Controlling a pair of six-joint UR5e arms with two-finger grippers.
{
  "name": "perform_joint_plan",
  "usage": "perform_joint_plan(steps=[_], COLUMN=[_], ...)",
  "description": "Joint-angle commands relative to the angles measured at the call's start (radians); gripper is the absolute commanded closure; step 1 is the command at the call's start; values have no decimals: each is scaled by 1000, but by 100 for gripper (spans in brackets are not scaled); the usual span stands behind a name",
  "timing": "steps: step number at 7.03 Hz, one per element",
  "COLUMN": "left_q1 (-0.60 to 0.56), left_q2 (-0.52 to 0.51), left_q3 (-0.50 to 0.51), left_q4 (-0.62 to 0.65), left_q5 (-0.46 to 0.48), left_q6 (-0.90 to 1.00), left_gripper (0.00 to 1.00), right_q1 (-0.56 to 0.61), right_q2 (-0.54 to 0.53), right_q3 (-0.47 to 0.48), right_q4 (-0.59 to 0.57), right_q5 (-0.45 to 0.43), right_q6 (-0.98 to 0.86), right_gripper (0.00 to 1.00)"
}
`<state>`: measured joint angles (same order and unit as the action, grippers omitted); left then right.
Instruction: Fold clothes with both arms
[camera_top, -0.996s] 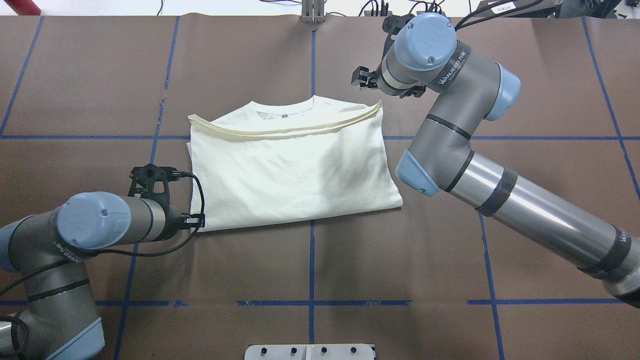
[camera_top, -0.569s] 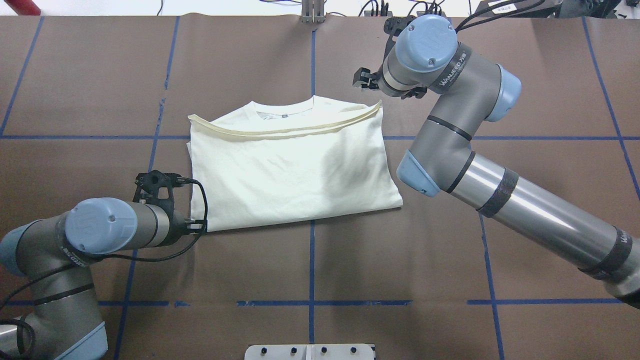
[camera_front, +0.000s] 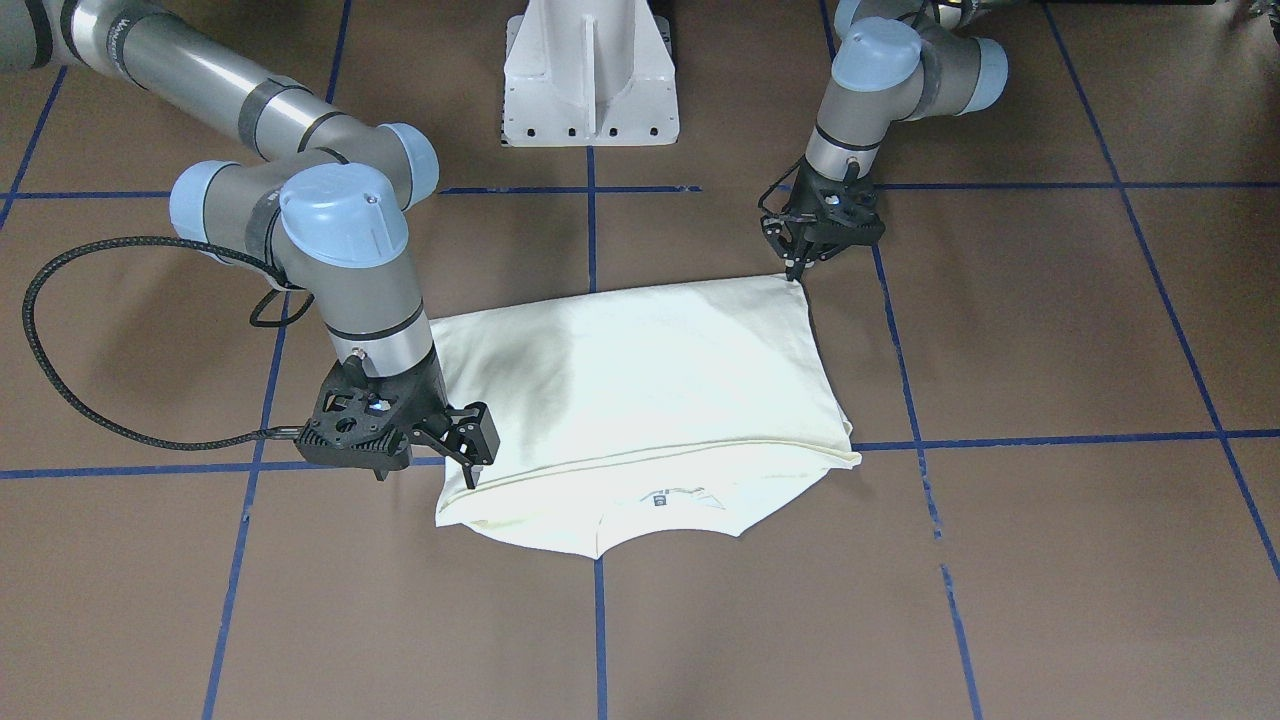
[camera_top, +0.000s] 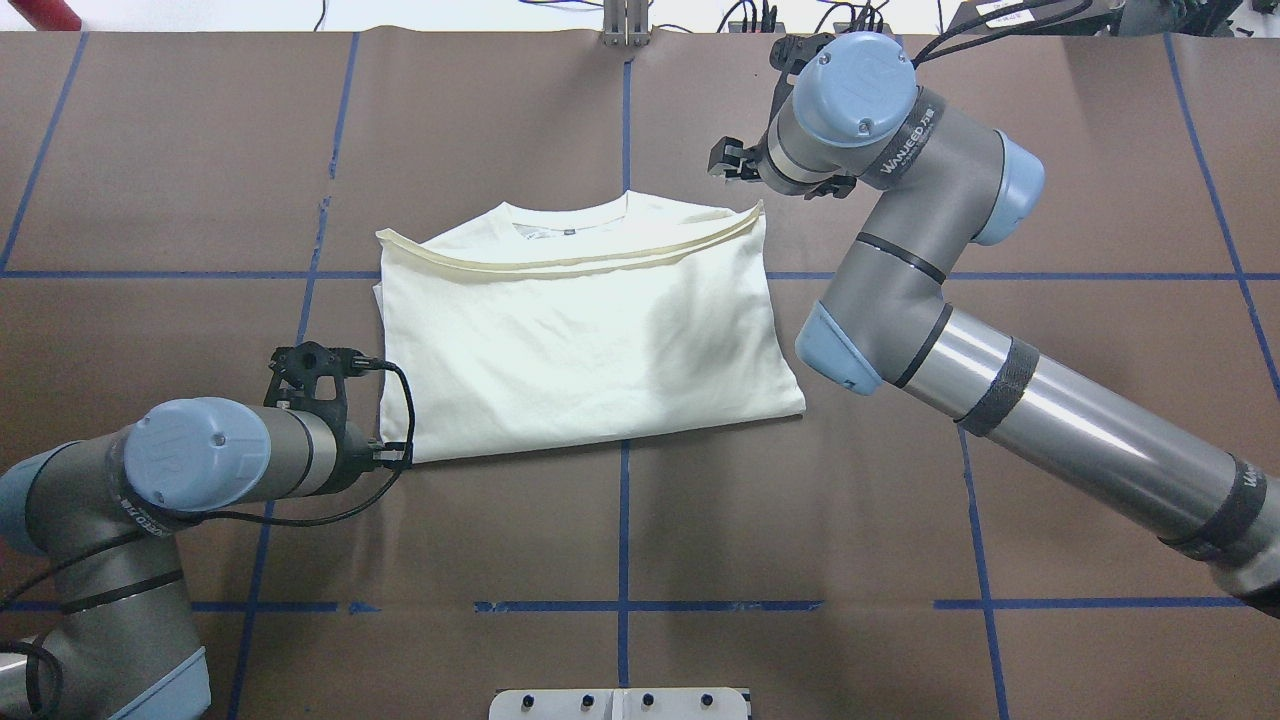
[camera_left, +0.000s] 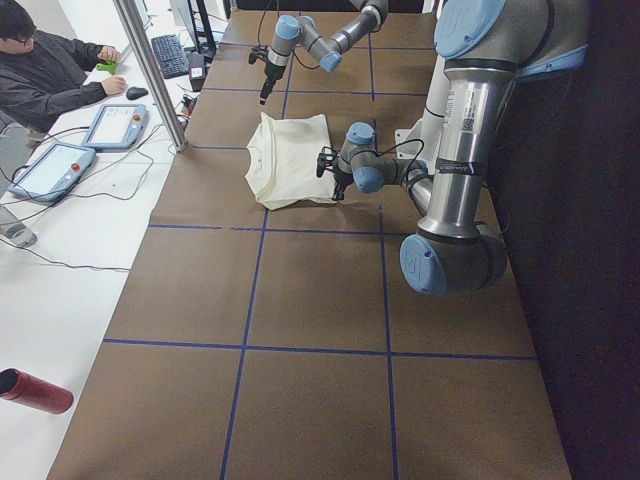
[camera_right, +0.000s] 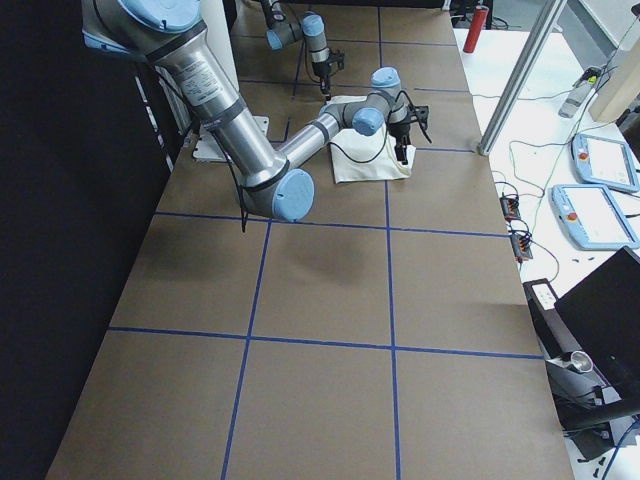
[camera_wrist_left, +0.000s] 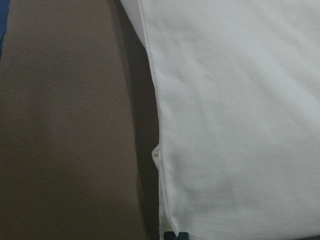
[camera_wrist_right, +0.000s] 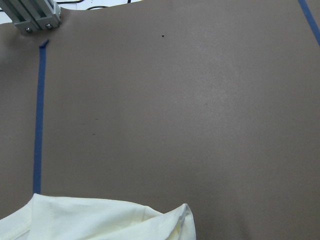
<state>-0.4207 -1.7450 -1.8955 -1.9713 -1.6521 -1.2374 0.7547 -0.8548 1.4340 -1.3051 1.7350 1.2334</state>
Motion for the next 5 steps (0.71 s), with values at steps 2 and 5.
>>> perform_joint_plan(steps=[2, 5], left_q1=[-145, -386], left_q2=[2, -178], left_q3=[56, 354], left_q4=[3, -6], left_q5=[2, -2], left_q6=[239, 500], left_gripper=[100, 100], right_q1=[0, -2], right_q2=[-1, 0], right_q3=[-1, 2], right_q4=[0, 1], right_q5=[0, -2], right_q6=[1, 9], right_gripper=[0, 0])
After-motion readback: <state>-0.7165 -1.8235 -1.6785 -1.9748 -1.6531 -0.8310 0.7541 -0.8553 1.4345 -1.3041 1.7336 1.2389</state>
